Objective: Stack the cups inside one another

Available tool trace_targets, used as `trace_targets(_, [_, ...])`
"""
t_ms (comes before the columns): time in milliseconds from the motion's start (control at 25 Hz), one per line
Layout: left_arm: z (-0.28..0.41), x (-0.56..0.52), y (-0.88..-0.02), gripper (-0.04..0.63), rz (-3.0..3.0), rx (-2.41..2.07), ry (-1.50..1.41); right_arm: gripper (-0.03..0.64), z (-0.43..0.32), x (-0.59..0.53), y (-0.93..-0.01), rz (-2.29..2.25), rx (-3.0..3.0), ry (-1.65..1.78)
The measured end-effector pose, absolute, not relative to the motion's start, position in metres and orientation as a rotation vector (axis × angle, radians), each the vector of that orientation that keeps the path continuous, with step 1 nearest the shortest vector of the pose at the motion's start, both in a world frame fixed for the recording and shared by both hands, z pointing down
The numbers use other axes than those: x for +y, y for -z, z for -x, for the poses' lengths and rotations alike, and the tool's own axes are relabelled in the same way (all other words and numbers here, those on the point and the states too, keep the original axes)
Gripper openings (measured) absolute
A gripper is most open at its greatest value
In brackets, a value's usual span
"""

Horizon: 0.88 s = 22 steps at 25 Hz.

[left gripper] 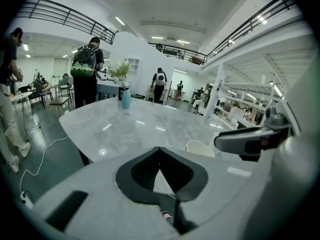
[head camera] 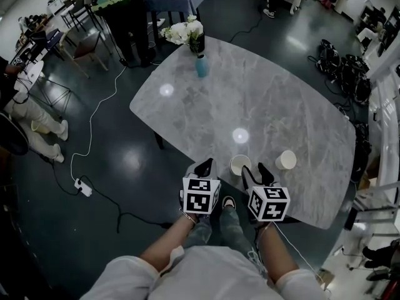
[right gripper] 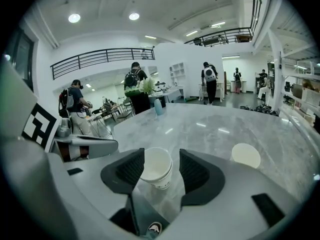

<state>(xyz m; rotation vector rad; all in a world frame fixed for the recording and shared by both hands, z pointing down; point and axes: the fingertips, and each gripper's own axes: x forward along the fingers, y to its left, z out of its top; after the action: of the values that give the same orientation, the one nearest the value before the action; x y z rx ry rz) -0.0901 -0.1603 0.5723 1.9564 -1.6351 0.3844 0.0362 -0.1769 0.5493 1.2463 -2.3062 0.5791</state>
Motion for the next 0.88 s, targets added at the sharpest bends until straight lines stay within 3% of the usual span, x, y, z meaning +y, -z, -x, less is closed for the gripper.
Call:
trace_targets(280, [0.092,-0.172,-0.558,-0.005,-1.956,-1.658,-0.343,0.201,-0.045,-0.192,-0.532,-1.295,-2.324,-0.56])
trace_targets(680, [0.098,-0.201,-0.529,-0.005,-1.964,-1.713,-0.288,0.067,-0.055,-0.223,-0.505,-1.36,-2.362,-0.524])
trace_targets(880, [0.1,-0.222,-0.512,-0.005,-1.996,-1.747,-0.282,0.038,-0.061,-0.248,-0.49,-1.393,-2.394,-0.501])
